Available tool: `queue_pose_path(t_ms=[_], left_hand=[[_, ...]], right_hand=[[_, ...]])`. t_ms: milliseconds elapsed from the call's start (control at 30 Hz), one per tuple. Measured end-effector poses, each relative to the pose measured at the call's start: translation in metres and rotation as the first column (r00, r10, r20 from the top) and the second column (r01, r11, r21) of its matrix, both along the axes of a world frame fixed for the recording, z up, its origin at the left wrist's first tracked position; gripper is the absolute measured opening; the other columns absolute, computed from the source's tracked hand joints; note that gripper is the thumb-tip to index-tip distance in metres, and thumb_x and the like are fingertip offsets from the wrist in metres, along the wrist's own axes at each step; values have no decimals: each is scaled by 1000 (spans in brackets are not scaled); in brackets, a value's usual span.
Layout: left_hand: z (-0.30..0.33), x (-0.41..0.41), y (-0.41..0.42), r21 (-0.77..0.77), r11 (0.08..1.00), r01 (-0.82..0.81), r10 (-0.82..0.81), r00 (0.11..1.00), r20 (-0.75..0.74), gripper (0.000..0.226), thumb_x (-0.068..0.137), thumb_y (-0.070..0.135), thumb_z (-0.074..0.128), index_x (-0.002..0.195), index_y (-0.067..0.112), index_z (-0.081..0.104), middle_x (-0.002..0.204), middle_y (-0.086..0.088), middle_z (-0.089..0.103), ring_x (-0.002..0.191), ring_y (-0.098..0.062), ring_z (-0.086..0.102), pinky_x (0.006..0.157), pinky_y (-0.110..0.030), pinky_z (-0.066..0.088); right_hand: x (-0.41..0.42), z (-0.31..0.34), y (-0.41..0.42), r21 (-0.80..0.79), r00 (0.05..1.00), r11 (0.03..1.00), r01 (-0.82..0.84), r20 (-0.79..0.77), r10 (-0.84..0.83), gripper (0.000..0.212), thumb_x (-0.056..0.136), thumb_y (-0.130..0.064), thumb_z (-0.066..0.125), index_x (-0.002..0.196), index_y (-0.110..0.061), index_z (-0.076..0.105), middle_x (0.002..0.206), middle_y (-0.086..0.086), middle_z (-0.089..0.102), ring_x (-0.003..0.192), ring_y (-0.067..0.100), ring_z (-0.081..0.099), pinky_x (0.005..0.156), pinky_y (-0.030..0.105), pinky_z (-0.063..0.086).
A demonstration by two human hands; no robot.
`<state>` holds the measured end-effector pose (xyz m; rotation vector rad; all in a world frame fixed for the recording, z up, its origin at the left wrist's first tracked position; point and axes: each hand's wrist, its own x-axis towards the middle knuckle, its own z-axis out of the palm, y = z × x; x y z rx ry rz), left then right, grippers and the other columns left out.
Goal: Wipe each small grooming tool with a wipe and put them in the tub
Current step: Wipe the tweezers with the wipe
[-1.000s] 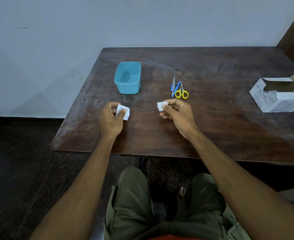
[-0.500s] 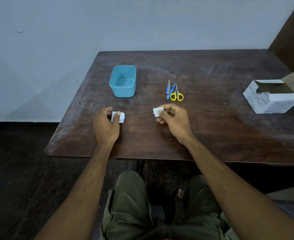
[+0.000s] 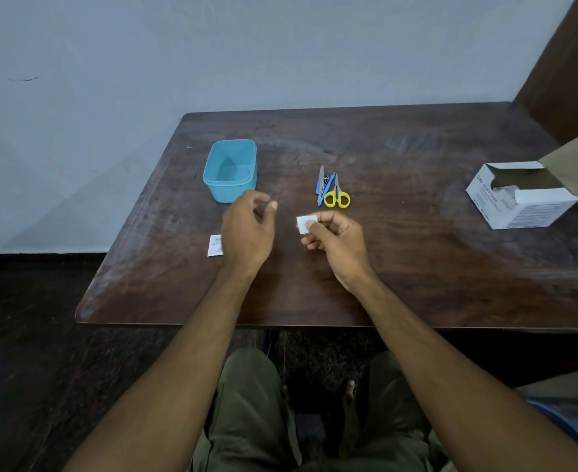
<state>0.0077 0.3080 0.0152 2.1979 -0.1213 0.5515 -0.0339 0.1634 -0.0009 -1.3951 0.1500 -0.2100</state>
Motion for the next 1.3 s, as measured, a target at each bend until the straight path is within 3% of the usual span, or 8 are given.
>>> queue_pose_path(t_ms=[133,233,400,500,633,767,900,1300], left_hand=[[8,27,-43,49,996,71,-63,988,-142,16,90,30,62,99,17,64,91,5,68,79,-9,59,72,-28,49],[4,44,-65,117,991,66,-39,973,-225,15,91,33,61,98,20,62,95,5,68,84,-12,62,76,-33,52],[-4,57,-90,164,978,128,-71,946,-317,21,86,33,61,103,21,59,106,-2,68,99,-24,63,80,-34,47],[-11,59,-94,158,980,124,-69,946,-317,22,89,31,60,106,17,56,106,-1,64,94,-21,60,75,-32,45],[-16,71,-91,116,993,30,14,934,-357,21,92,31,58,106,15,58,103,1,60,94,-17,57,77,-31,46],[-16,90,-95,154,988,28,41,901,-432,26,88,42,58,89,18,68,89,0,69,88,-22,66,76,-36,55],[-19,96,-100,232,973,14,93,890,-447,39,82,53,58,94,18,71,98,-7,71,93,-27,66,74,-37,54],[-20,95,-110,273,962,-18,155,858,-490,45,86,51,62,98,8,68,97,-9,70,91,-27,66,64,-33,44]], right_hand=[[2,4,-7,207,999,978,18,-48,-8,10,90,1,59,84,-7,62,64,6,65,55,13,63,56,22,49],[5,8,-21,256,996,965,54,-83,-34,11,91,1,57,84,-6,62,61,6,65,53,13,62,55,22,50],[13,13,-58,180,981,967,181,-104,-164,17,91,1,55,78,-10,61,58,4,65,51,13,61,52,22,49],[15,10,-75,142,975,967,212,-100,-199,17,91,0,57,78,-10,61,61,6,65,53,14,61,54,23,49],[14,5,-75,122,977,970,208,-67,-201,13,89,2,58,83,-8,62,61,5,66,52,13,61,52,21,49],[14,3,-75,109,977,971,211,-42,-207,12,89,2,59,85,-8,63,61,3,66,52,12,61,52,20,48],[13,2,-75,105,980,974,200,-26,-199,16,89,3,59,83,-10,63,60,2,66,52,12,60,52,20,48],[14,-1,-76,59,984,982,180,2,-181,13,90,3,59,86,-9,65,65,6,67,54,13,61,53,22,49]])
